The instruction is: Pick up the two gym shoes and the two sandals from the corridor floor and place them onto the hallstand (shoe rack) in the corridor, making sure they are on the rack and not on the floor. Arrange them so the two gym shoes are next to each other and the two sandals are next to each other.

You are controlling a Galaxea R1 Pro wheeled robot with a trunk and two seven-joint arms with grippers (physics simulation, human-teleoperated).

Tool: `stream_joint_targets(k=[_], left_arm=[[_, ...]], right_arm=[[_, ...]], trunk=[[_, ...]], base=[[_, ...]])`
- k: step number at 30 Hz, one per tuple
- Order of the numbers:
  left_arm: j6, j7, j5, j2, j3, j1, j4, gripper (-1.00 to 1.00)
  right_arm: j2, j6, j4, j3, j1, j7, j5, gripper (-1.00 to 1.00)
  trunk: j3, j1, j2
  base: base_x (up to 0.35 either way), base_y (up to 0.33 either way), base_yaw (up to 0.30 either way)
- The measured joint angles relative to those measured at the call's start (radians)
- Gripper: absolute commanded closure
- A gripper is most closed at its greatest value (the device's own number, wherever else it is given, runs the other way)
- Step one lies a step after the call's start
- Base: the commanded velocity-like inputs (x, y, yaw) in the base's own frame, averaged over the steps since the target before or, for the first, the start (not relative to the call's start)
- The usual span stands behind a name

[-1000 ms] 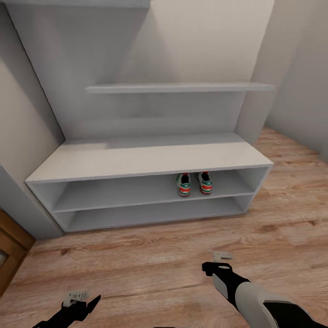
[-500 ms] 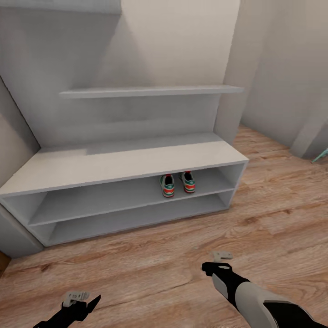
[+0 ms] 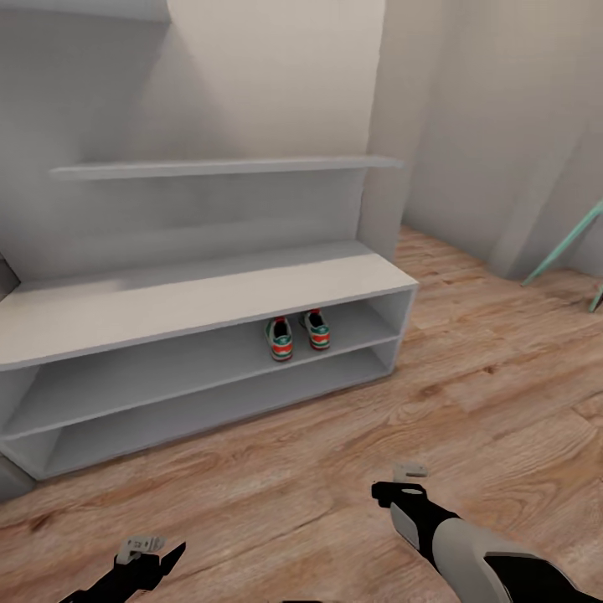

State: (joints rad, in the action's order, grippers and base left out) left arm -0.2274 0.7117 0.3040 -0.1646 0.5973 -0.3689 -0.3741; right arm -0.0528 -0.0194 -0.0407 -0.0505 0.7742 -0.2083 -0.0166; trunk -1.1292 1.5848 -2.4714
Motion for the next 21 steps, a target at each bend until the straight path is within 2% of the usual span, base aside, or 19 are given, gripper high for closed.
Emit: stream_joint_targets(k=[2, 21], left_arm=[[0.000, 0.000, 0.000, 0.000, 0.000, 0.000, 0.000, -1.00], [0.000, 0.000, 0.000, 0.000, 0.000, 0.000, 0.000, -1.00]], right_arm=[[0.000, 0.000, 0.000, 0.000, 0.000, 0.000, 0.000, -1.00], [0.000, 0.000, 0.000, 0.000, 0.000, 0.000, 0.000, -1.00]], trunk=[[-0.004, 0.008, -0.014], [0.019, 0.008, -0.014]], base=[[0.000, 0.000, -0.244], [0.000, 0.000, -0.241]])
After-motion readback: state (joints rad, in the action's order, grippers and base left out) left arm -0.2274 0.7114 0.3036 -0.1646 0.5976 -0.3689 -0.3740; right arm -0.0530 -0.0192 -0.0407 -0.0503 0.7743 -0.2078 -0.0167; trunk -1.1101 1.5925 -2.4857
